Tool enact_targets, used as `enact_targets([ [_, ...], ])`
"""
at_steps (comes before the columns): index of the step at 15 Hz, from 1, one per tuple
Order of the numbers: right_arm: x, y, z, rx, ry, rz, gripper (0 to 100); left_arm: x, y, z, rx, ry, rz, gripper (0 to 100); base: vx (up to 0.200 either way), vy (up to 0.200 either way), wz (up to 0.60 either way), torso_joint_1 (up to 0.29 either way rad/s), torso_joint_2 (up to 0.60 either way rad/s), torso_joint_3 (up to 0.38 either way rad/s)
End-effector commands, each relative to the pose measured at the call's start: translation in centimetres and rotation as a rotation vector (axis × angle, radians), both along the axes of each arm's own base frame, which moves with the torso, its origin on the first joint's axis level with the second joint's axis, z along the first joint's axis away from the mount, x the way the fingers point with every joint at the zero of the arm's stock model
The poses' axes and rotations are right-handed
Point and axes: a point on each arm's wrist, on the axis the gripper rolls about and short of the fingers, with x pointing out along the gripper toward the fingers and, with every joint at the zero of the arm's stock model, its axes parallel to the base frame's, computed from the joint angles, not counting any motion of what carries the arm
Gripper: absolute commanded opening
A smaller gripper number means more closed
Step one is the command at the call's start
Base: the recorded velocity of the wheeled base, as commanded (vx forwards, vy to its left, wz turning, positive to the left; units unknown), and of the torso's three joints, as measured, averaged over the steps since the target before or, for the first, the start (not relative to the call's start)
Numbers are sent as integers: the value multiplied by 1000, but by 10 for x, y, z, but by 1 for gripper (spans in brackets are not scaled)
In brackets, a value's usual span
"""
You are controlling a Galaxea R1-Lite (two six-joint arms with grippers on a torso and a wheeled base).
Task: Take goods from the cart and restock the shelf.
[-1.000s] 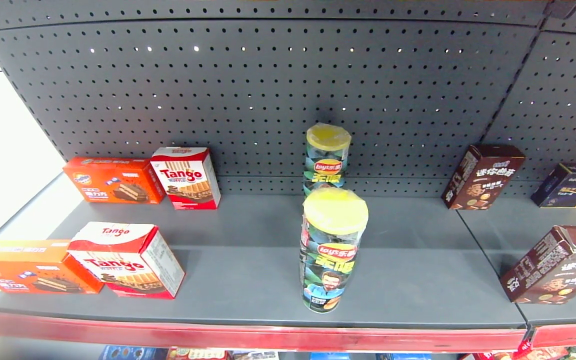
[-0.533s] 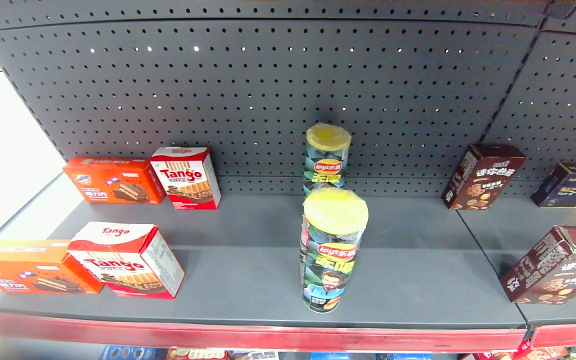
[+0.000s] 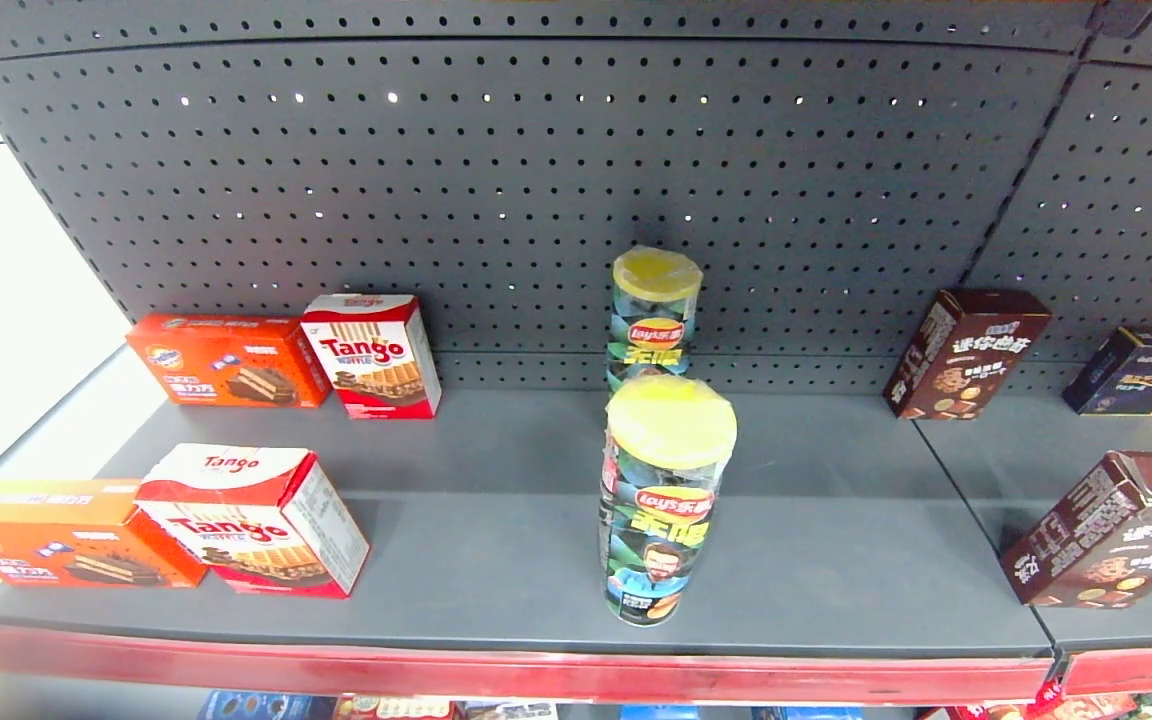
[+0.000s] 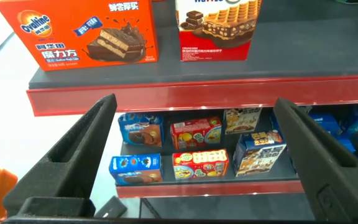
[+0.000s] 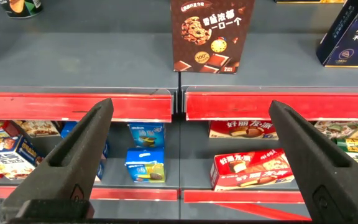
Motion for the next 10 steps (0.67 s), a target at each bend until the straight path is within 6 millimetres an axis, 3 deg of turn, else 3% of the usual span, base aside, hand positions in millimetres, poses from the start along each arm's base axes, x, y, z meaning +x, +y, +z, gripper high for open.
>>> enact_targets([
  [1,0,0,0,0,2,0,100,0,0,0,0,1,1,100,0,0,0,0,0,0],
  [10,0,0,0,1,2,-2,100,0,0,0,-17,0,12,100,0,0,0,0,0,0],
])
